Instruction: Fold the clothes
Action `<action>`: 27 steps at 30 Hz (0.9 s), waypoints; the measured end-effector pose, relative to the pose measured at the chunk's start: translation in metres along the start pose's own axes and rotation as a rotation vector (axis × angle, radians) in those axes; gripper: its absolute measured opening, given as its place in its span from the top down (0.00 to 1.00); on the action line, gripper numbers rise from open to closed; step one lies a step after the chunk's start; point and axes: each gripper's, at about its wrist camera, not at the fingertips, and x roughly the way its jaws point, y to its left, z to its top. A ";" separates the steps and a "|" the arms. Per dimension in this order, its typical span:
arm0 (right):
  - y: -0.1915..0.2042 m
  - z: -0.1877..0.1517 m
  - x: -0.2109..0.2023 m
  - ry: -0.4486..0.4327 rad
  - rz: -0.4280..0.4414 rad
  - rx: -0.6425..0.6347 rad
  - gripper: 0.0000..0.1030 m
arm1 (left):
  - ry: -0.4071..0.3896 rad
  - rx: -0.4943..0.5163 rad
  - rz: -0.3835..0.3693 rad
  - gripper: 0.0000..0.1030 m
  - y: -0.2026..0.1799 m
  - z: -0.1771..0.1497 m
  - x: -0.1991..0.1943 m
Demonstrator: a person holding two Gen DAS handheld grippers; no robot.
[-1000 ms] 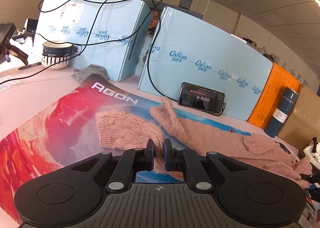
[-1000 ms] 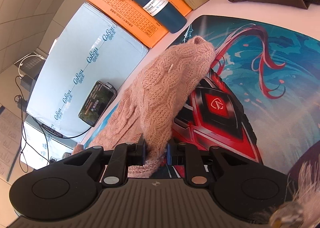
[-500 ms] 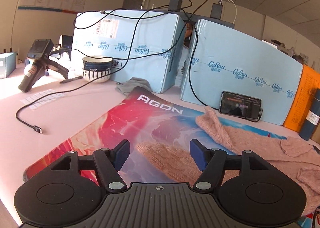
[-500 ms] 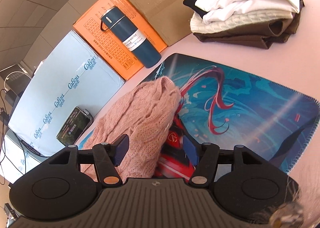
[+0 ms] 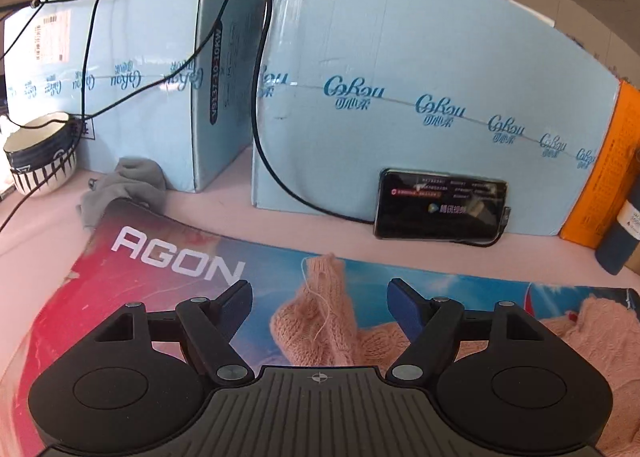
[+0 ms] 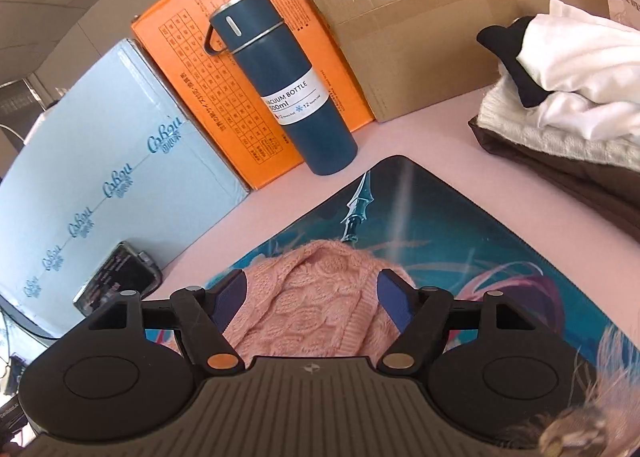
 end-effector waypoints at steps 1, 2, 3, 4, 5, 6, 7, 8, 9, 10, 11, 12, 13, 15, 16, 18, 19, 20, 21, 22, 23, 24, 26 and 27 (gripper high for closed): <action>0.003 0.005 0.012 0.022 -0.015 -0.027 0.25 | 0.027 -0.013 -0.010 0.26 0.001 0.000 0.007; 0.005 0.009 0.023 0.048 -0.017 -0.060 0.24 | 0.034 -0.023 -0.012 0.26 0.003 -0.002 0.012; 0.008 0.011 0.032 0.062 -0.022 -0.085 0.24 | 0.042 -0.034 -0.013 0.26 0.005 -0.004 0.016; 0.011 0.012 0.041 0.074 -0.032 -0.128 0.24 | 0.049 -0.044 -0.015 0.27 0.007 -0.006 0.020; 0.014 0.012 0.048 0.086 -0.038 -0.162 0.24 | 0.052 -0.048 -0.013 0.32 0.009 -0.007 0.023; 0.017 0.011 0.056 0.103 -0.049 -0.197 0.24 | 0.043 -0.036 -0.006 0.44 0.011 -0.008 0.022; 0.019 0.009 0.060 0.114 -0.050 -0.211 0.24 | 0.036 -0.027 -0.005 0.76 0.015 -0.007 0.020; 0.019 0.006 0.063 0.125 -0.051 -0.223 0.24 | 0.028 -0.022 -0.005 0.90 0.019 -0.006 0.017; 0.019 0.003 0.065 0.132 -0.035 -0.233 0.24 | 0.019 -0.030 -0.006 0.90 0.025 -0.007 0.012; 0.020 0.001 0.065 0.127 -0.030 -0.240 0.25 | 0.009 -0.044 -0.002 0.90 0.032 -0.008 0.007; 0.020 -0.001 0.065 0.119 -0.030 -0.244 0.29 | -0.001 -0.059 0.002 0.90 0.039 -0.010 0.001; 0.021 -0.002 0.065 0.112 -0.030 -0.248 0.39 | -0.010 -0.073 0.006 0.90 0.046 -0.012 -0.005; 0.021 -0.004 0.065 0.105 -0.042 -0.251 0.44 | -0.017 -0.093 0.010 0.90 0.053 -0.014 -0.010; 0.024 -0.009 0.062 0.085 -0.075 -0.297 0.68 | -0.010 -0.145 0.017 0.89 0.066 -0.023 -0.018; 0.026 -0.013 0.060 0.077 -0.090 -0.333 0.73 | -0.008 -0.159 0.021 0.89 0.069 -0.028 -0.022; 0.030 -0.020 0.056 0.060 -0.118 -0.404 0.85 | -0.009 -0.177 0.028 0.89 0.072 -0.040 -0.029; 0.031 -0.023 0.054 0.050 -0.124 -0.424 0.87 | -0.020 -0.170 0.032 0.89 0.074 -0.046 -0.032; 0.031 -0.025 0.052 0.040 -0.128 -0.442 0.91 | -0.030 -0.164 0.037 0.89 0.074 -0.051 -0.034; 0.031 -0.025 0.052 0.032 -0.141 -0.445 0.92 | -0.034 -0.158 0.044 0.90 0.074 -0.051 -0.034; 0.031 -0.024 0.052 0.016 -0.160 -0.450 0.93 | -0.032 -0.156 0.045 0.90 0.074 -0.049 -0.033; 0.032 -0.023 0.052 -0.001 -0.178 -0.454 0.94 | -0.030 -0.154 0.047 0.90 0.073 -0.045 -0.030; 0.032 -0.022 0.053 -0.020 -0.199 -0.467 0.94 | -0.031 -0.149 0.052 0.90 0.071 -0.042 -0.026; 0.033 -0.019 0.054 -0.058 -0.242 -0.492 0.95 | -0.031 -0.139 0.059 0.91 0.067 -0.033 -0.015; 0.031 -0.018 0.057 -0.068 -0.269 -0.497 0.95 | -0.028 -0.127 0.056 0.92 0.063 -0.029 -0.009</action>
